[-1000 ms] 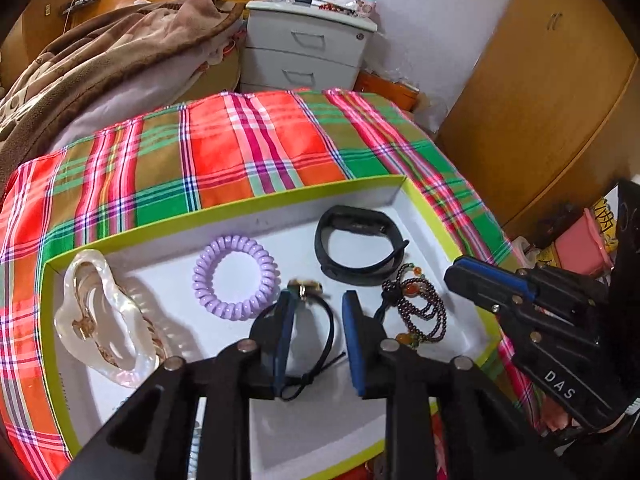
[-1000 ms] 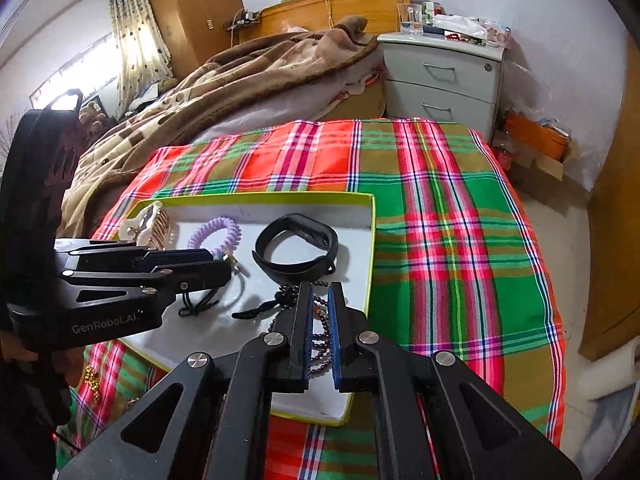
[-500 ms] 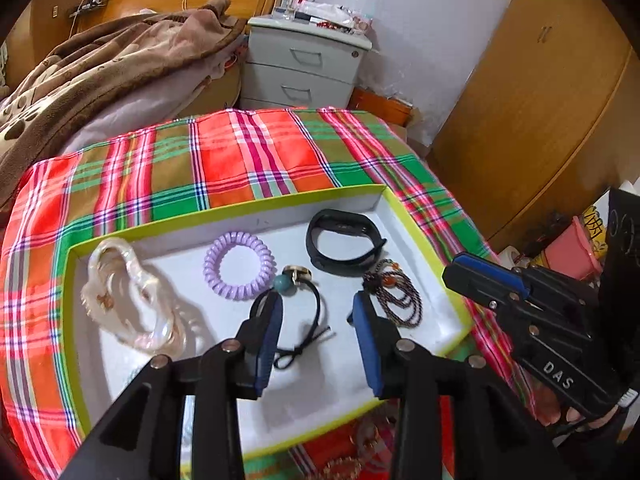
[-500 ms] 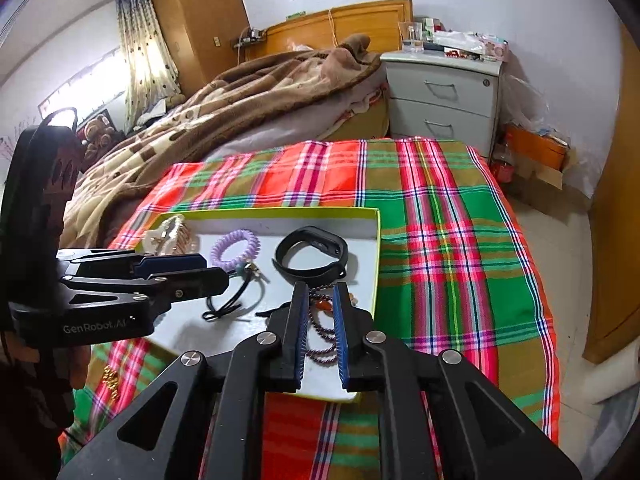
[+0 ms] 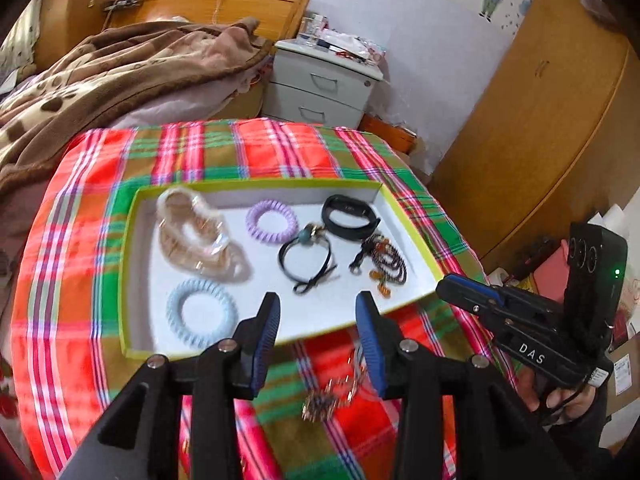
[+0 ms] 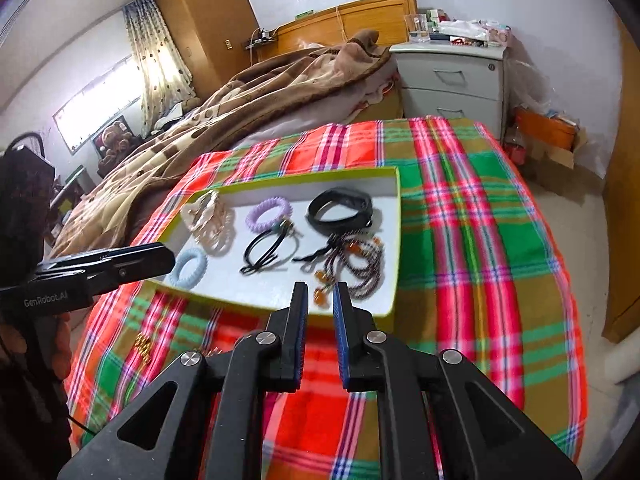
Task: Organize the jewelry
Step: 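Withdraw both tools from the box toward the remaining jewelry, then grasp the grey elastic hair ties with the right tool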
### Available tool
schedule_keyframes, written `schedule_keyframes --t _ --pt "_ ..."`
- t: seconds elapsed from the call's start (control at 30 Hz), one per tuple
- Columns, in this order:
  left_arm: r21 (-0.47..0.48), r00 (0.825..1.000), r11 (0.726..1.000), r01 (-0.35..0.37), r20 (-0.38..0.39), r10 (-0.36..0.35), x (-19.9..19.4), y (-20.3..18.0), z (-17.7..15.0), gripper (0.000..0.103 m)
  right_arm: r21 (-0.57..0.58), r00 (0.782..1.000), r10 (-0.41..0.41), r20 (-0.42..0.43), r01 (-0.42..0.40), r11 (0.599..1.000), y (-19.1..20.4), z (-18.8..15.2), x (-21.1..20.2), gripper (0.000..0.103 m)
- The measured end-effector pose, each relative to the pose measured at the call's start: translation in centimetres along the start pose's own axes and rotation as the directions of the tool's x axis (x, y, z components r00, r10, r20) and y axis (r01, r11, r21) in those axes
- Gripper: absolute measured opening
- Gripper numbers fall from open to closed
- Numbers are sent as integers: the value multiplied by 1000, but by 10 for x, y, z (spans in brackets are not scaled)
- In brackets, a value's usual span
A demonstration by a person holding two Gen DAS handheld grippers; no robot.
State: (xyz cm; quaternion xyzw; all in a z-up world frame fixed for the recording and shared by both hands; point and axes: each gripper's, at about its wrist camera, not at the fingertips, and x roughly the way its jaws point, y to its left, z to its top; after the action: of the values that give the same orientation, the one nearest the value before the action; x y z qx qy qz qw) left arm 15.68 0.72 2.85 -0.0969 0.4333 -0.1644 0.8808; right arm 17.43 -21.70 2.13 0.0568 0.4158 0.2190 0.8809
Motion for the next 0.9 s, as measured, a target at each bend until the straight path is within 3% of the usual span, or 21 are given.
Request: schedule_keyframes --t 0.47,0.6,0.9 --pt "-86 999 996 -21 40 24 -39 32 -46 41 -45 995 40 -86 -44 998 30 -26 15 15" --pt "-116 998 993 -36 47 42 -47 45 -53 41 -53 993 34 -109 -40 998 33 -29 22 43" --pt "-176 996 983 -55 61 67 -61 71 -66 41 -91 990 -4 -144 -10 996 45 -32 33 43"
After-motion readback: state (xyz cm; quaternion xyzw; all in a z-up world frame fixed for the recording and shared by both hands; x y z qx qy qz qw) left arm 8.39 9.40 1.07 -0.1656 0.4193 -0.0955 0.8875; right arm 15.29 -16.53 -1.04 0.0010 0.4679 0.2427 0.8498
